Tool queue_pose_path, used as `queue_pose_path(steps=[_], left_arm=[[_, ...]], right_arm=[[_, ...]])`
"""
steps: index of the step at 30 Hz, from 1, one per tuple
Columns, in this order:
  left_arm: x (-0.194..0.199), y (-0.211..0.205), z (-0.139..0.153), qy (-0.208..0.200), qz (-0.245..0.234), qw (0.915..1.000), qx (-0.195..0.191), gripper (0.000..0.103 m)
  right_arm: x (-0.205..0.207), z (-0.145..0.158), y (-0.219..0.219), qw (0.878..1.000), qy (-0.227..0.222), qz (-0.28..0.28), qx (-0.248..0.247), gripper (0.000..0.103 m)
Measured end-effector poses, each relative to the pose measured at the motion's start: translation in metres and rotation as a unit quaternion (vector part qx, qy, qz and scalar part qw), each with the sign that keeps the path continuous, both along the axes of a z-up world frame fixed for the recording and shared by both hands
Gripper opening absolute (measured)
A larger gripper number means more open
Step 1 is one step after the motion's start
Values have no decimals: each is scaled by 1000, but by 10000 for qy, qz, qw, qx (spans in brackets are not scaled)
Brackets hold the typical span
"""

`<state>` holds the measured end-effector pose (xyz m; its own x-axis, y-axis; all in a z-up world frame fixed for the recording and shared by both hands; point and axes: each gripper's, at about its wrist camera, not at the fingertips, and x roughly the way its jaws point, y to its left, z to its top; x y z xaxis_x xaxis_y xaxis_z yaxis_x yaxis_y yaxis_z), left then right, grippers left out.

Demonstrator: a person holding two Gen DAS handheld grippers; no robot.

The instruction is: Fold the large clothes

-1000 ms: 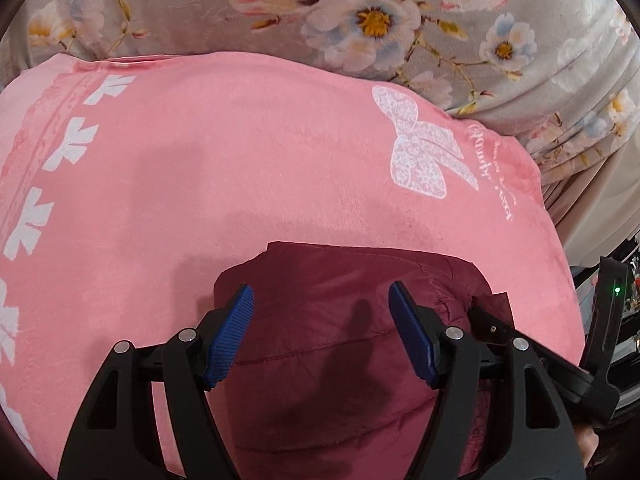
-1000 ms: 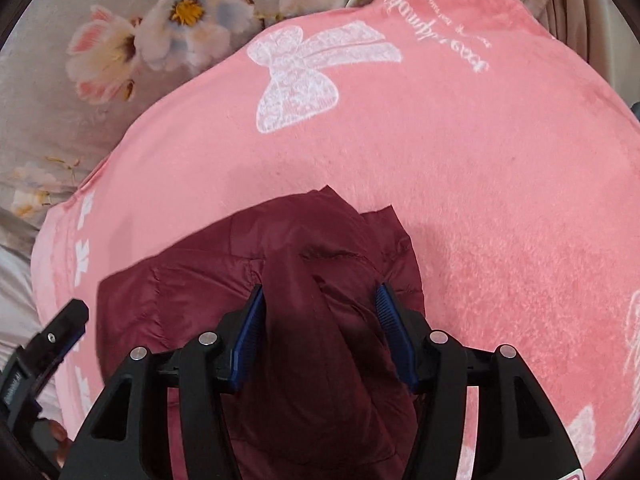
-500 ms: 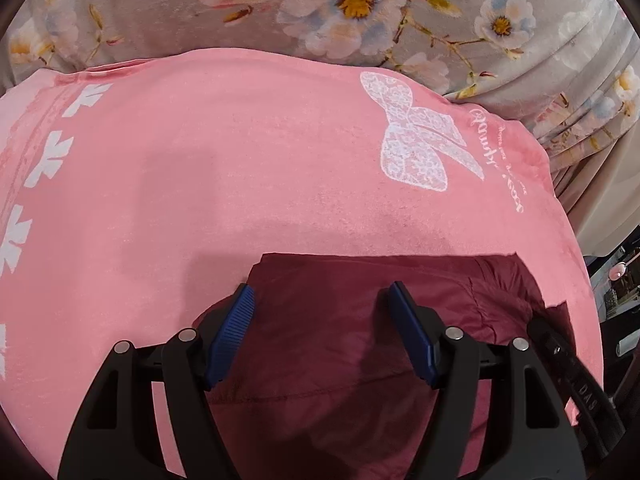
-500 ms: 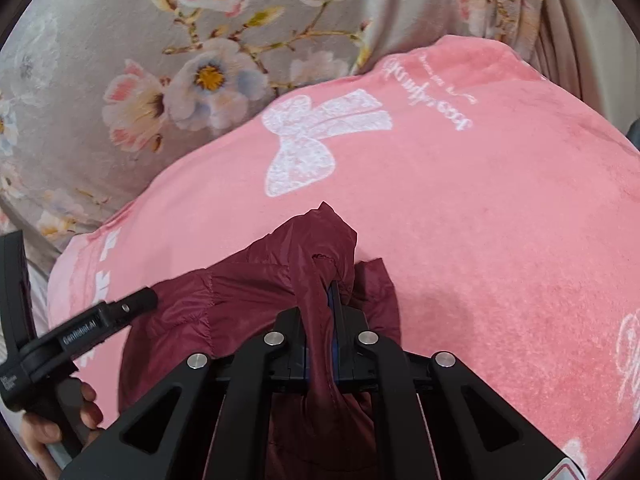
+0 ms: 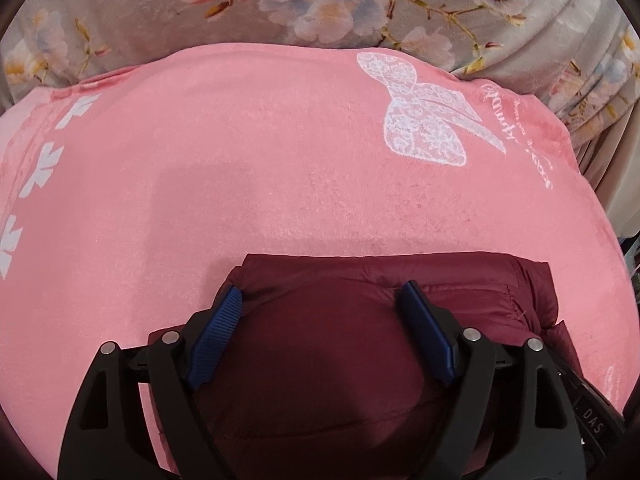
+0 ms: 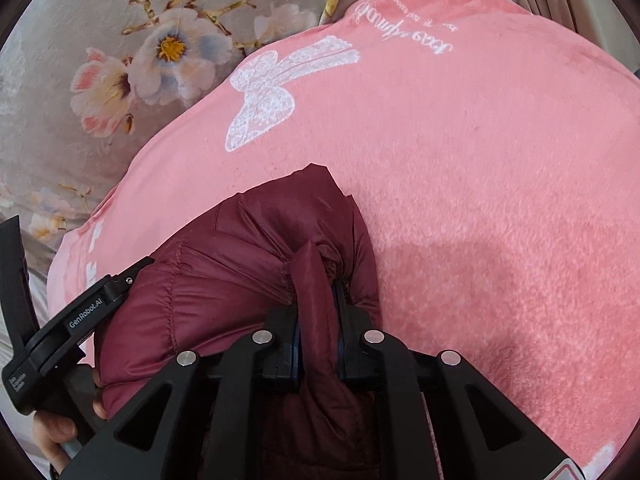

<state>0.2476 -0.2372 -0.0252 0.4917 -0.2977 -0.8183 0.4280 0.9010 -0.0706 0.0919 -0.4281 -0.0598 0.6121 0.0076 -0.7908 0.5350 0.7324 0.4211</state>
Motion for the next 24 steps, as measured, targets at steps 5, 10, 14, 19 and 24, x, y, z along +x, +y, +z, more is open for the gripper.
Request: queue_pose_path(steps=[5, 10, 14, 19, 24], left_arm=[[-2, -8, -9, -205, -25, 9997, 152, 84], [-4, -11, -14, -382, 2, 9990, 225, 85], [-5, -14, -17, -486, 37, 9984, 300, 85], [-5, -16, -18, -537, 41, 9979, 368, 86], [-9, -6, -8, -429, -203, 9984, 305, 86]], right_arm=[[0, -4, 1, 9999, -86, -13, -51, 9], [-2, -6, 3, 9996, -217, -26, -165, 9], [-2, -9, 0, 9993, -349, -54, -91, 9], [-6, -13, -8, 9981, -552, -61, 275, 9], [-33, 2, -25, 9912, -585, -292, 1147, 22]])
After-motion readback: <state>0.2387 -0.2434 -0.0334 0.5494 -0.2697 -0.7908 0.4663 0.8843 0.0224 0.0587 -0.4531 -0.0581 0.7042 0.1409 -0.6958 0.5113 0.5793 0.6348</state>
